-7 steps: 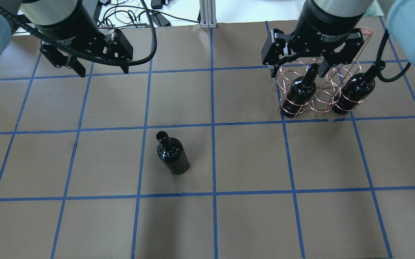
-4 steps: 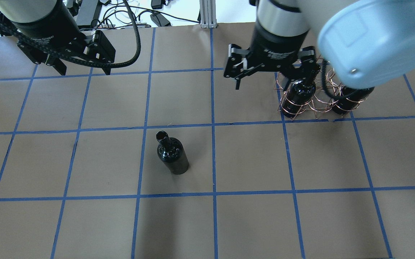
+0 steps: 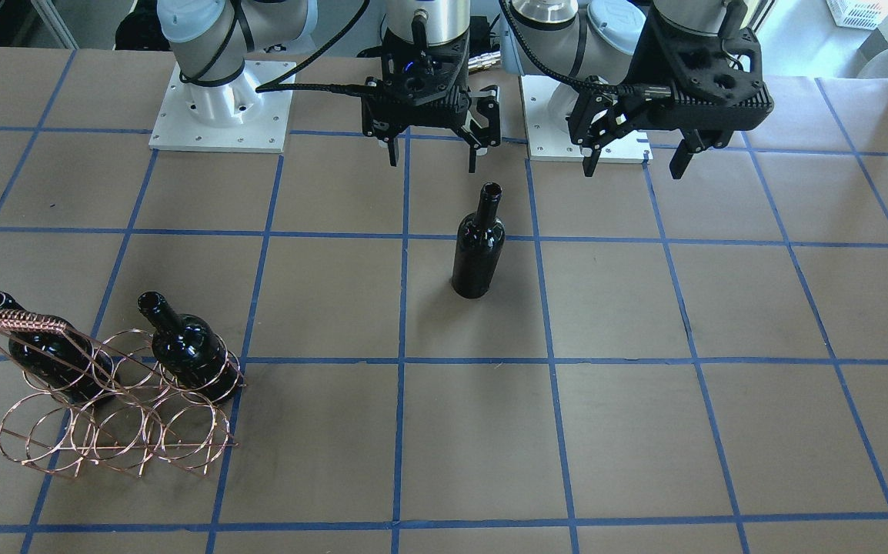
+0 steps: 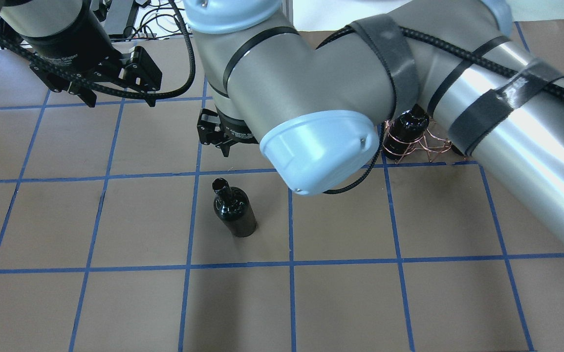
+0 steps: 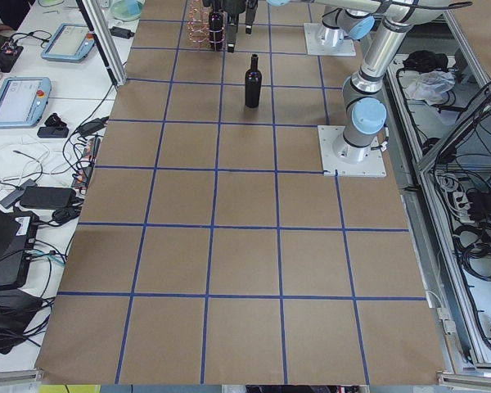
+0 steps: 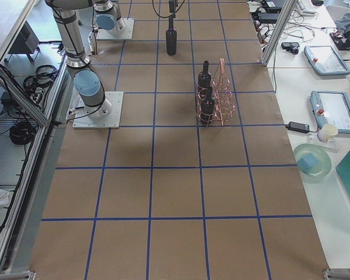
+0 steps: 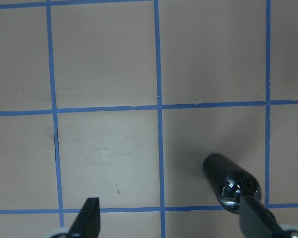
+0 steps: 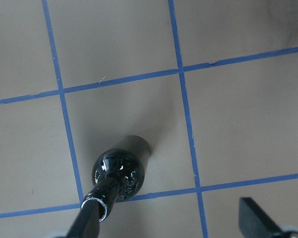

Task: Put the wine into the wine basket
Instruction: 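Lower the right gripper over the upright bottle and grasp its base, then lift the bottle and carry it to the copper wine rack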

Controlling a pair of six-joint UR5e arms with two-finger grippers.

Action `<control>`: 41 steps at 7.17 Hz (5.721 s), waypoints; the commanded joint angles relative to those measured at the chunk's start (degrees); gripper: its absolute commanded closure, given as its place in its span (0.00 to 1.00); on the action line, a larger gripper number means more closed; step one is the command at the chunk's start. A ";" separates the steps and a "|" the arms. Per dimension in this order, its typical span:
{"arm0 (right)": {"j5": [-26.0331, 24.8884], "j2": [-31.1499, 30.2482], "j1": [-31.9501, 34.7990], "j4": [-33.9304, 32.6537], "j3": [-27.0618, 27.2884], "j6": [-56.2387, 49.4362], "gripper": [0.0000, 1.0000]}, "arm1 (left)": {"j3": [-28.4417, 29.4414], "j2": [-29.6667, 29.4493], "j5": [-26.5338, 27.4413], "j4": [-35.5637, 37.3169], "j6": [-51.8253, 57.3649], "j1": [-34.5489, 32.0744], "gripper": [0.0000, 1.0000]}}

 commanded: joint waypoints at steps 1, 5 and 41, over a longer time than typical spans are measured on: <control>0.34 1.24 0.85 -0.36 0.06 2.45 0.01 | -0.39 0.01 -2.49 -0.09 -0.17 0.08 0.00; 0.60 5.02 2.17 -3.70 -0.11 5.88 0.01 | -0.22 0.98 1.53 -1.32 0.53 1.83 0.00; 0.06 -2.81 -44.22 11.26 -7.41 -54.24 1.00 | -2.06 2.65 -2.33 -3.51 -6.76 -0.18 0.00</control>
